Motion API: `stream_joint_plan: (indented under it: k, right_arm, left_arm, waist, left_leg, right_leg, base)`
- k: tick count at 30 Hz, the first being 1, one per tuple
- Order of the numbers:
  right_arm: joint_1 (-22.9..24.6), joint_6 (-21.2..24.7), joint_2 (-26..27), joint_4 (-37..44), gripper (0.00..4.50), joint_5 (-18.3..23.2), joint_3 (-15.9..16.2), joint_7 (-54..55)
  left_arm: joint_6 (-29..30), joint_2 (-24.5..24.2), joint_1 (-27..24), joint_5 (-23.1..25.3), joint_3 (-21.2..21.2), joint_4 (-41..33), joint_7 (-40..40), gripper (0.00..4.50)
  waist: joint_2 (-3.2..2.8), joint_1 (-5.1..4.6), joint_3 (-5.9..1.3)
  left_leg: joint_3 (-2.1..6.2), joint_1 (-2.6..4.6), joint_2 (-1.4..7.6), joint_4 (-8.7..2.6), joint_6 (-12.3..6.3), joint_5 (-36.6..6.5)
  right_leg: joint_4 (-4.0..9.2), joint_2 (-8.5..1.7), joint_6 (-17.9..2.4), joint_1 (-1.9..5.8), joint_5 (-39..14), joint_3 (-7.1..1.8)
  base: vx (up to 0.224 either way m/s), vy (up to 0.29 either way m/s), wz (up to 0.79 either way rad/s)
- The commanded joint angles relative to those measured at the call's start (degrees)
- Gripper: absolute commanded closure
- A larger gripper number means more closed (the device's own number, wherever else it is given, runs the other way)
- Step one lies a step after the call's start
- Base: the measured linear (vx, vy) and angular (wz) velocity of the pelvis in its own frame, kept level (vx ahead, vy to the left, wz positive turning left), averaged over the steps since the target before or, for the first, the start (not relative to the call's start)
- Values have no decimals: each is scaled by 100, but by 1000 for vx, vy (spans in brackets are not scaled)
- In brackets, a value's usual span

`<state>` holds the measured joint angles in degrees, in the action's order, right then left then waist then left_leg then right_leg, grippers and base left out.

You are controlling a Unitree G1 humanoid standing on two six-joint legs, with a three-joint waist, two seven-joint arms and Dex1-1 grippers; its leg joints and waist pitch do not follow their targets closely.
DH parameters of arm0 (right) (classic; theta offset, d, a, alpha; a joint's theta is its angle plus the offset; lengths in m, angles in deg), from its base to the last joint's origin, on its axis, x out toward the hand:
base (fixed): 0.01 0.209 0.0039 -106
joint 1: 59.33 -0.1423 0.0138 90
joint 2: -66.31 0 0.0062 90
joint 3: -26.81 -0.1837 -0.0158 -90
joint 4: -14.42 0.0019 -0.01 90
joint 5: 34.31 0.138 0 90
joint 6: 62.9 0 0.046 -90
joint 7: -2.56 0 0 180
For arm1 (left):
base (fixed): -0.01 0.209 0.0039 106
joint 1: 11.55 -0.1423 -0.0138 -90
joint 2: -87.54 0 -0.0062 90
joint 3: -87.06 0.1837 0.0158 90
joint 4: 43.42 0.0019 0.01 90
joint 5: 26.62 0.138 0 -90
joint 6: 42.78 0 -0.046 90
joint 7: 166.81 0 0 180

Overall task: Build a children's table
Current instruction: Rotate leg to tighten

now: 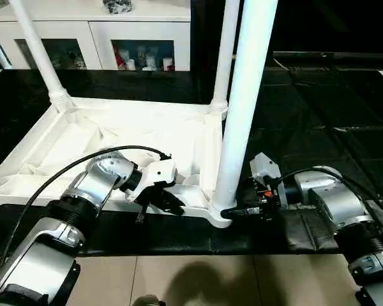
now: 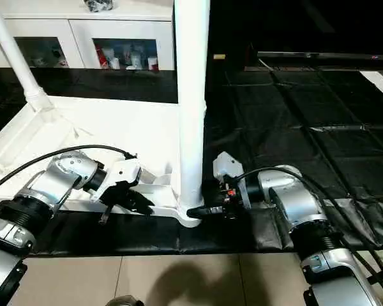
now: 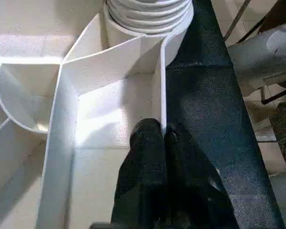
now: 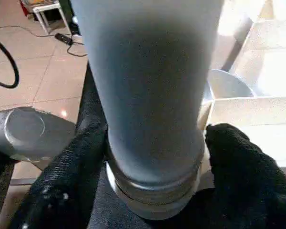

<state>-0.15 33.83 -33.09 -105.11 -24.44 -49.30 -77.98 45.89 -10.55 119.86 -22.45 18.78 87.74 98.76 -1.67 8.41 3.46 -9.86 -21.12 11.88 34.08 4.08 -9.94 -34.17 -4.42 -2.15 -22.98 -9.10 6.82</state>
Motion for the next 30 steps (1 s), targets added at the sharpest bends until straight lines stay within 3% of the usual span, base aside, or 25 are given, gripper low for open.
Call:
stream_joint_plan:
  k: [1, 7, 17, 20, 21, 23, 27, 28, 30]
  right_arm:
    - [-119, -71, 49, -103, 134, -71, -3, -6]
    - [-169, -100, 89, -218, 175, -79, 40, -2]
    - [-87, 84, 217, -111, 181, 57, -83, 144]
    - [-2, 466, 583, -131, 181, -101, -286, 1350]
    - [12, 540, 739, -143, 181, -152, -360, 1768]
    - [24, 589, 875, -135, 181, -179, -425, 2100]
    - [-81, 849, 1543, -168, 181, -448, -623, 3693]
    - [-129, 910, 1682, -201, 181, -468, -681, 3984]
    - [-238, 1005, 1978, -243, 181, -534, -765, 4544]
  left_arm:
    - [-126, 72, 2, 13, 222, -199, 327, 450]
    - [-125, 77, -1, 17, 234, -202, 336, 450]
    - [281, 235, 64, -48, 42, -106, -103, 450]
    - [811, 624, 252, -130, -284, 132, -991, 450]
    - [974, 759, 317, -160, -393, 190, -1296, 450]
    - [1133, 869, 368, -191, -477, 227, -1517, 450]
    - [1695, 1297, 590, -197, -765, 366, -2516, 450]
    - [1764, 1383, 628, -187, -811, 391, -2729, 450]
    - [1867, 1589, 707, -175, -924, 428, -3235, 450]
  waist:
    - [18, -44, -480]
    - [34, -55, -482]
    - [51, -54, -472]
    - [72, -75, -456]
    - [48, -108, -447]
    - [79, -141, -451]
    - [77, -276, -448]
    - [28, -287, -457]
    - [53, -331, -463]
  left_leg:
    - [30, 76, 186, -346, -365, -1045]
    - [29, 73, 183, -344, -373, -1009]
    - [24, 74, 182, -342, -385, -975]
    - [15, 87, 176, -348, -330, -1068]
    - [39, 91, 165, -362, -206, -1132]
    - [46, 82, 145, -364, -142, -1169]
    - [44, 75, 107, -354, -138, -1137]
    - [51, 78, 106, -350, -129, -1139]
    - [46, 67, 102, -349, -175, -1052]
  right_leg:
    - [402, -442, -970, 324, -1609, -329]
    - [395, -436, -976, 328, -1575, -330]
    - [406, -442, -963, 325, -1678, -326]
    - [433, -430, -895, 314, -1875, -324]
    - [441, -431, -865, 311, -2016, -315]
    - [458, -450, -766, 337, -2164, -308]
    - [485, -439, -782, 320, -2122, -300]
    - [474, -443, -783, 329, -2115, -302]
    - [480, -431, -811, 332, -1965, -306]
  base:
    - [0, 0, 0]
    - [0, 0, 0]
    - [0, 0, 0]
    - [0, 0, 0]
    - [0, 0, 0]
    - [0, 0, 0]
    - [0, 0, 0]
    - [0, 0, 0]
    - [0, 0, 0]
